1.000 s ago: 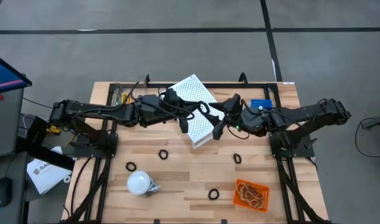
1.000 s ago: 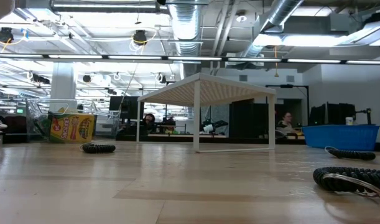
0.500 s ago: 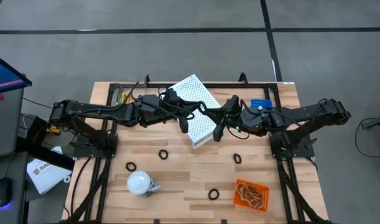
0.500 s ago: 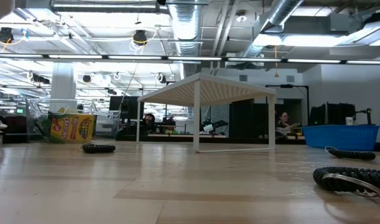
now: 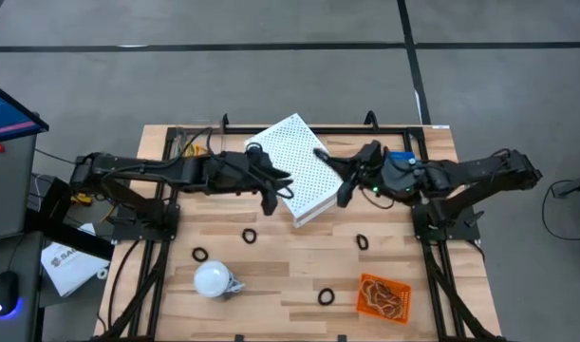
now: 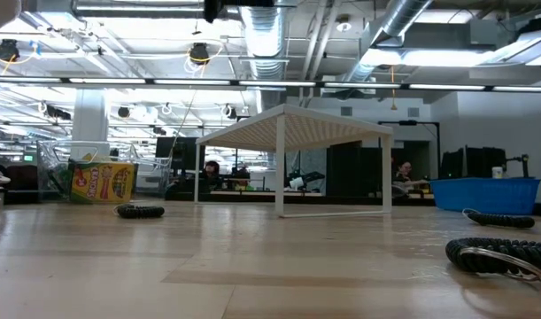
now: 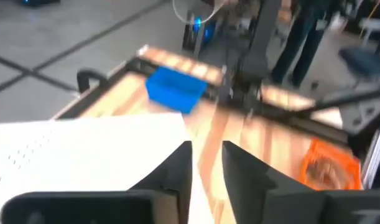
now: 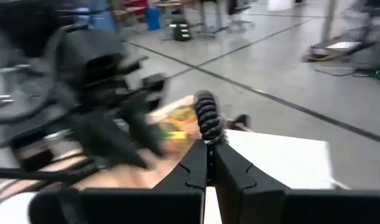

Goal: Pick & Place Office Desk Supplies
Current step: Put the black spring keychain into the blue bin

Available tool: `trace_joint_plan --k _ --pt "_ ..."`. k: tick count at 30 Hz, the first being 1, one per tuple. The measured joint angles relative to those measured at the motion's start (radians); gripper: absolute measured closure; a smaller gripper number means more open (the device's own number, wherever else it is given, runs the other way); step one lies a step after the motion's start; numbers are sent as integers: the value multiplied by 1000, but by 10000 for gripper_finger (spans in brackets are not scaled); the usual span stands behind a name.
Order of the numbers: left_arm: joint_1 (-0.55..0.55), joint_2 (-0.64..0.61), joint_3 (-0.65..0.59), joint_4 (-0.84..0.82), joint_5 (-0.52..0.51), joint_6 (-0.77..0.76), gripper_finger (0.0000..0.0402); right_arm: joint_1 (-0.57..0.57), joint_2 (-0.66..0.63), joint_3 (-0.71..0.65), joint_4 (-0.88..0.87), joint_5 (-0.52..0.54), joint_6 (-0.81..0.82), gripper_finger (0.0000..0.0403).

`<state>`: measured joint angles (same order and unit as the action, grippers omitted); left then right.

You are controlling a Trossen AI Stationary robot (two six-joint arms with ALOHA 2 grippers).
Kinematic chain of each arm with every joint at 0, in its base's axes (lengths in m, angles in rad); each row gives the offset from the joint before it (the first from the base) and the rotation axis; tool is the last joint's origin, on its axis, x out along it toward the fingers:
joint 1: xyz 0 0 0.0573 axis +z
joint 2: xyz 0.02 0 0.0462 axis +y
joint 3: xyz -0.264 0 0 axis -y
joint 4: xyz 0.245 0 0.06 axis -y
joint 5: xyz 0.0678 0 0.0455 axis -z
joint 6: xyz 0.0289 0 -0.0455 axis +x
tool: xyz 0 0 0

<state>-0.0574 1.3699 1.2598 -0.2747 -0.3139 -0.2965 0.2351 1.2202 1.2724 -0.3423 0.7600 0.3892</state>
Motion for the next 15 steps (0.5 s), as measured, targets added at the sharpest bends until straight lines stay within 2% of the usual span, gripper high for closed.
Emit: trace_joint_plan --k 4,9,12,15 --pt "-26 -28 -1 -106 7 0 293 -20 -68 0 -228 68 130 398" --pt "-30 -57 -2 -157 -8 0 274 -69 -122 0 -679 69 471 398" --pt "-17 -71 -1 -175 -37 1 269 -109 -122 0 -964 29 709 398" --pt "1 -84 -1 -179 -48 2 269 -159 -107 -2 -1183 -62 899 398"
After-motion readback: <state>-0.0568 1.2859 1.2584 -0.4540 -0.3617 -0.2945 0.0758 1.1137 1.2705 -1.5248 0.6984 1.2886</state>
